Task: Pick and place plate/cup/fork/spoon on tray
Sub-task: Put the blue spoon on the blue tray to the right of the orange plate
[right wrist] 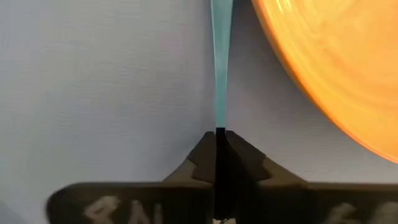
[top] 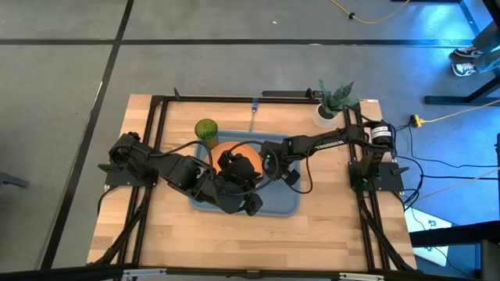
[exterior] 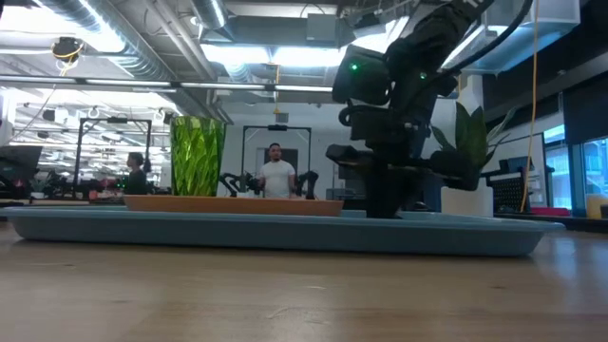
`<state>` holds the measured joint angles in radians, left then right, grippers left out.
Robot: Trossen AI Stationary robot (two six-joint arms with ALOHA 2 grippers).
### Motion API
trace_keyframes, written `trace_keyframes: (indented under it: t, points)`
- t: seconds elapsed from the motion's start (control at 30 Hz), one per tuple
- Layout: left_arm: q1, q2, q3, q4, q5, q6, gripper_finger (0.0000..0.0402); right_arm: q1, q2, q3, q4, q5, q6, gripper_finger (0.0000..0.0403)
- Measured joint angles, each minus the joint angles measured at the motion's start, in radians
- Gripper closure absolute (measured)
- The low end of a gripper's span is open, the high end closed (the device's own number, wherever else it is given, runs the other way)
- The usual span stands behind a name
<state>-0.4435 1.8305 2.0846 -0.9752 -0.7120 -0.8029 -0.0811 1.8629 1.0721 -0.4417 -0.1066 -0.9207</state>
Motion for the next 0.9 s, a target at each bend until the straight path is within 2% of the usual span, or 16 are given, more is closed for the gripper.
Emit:
trace_keyframes:
  t: [0.23,0.47,0.73,0.9]
  points:
    - [0.0,0.0,0.0,0.0,0.0,0.0,0.0349,0.011,0.0,0.0,-0.001,0.037,0.024,0.0385]
    - [0.0,0.0,0.0,0.0,0.0,0.0,0.0349,0.063,-0.013,-0.002,-0.004,0.145,0.027,0.0385]
    - [0.0,0.0,0.0,0.0,0.02,0.001,0.0349,0.135,-0.031,-0.002,-0.006,0.326,0.027,0.0385]
    - [-0.003,0.0,0.0,0.0,0.026,0.001,0.0349,0.175,-0.031,-0.002,-0.001,0.374,0.053,0.0385]
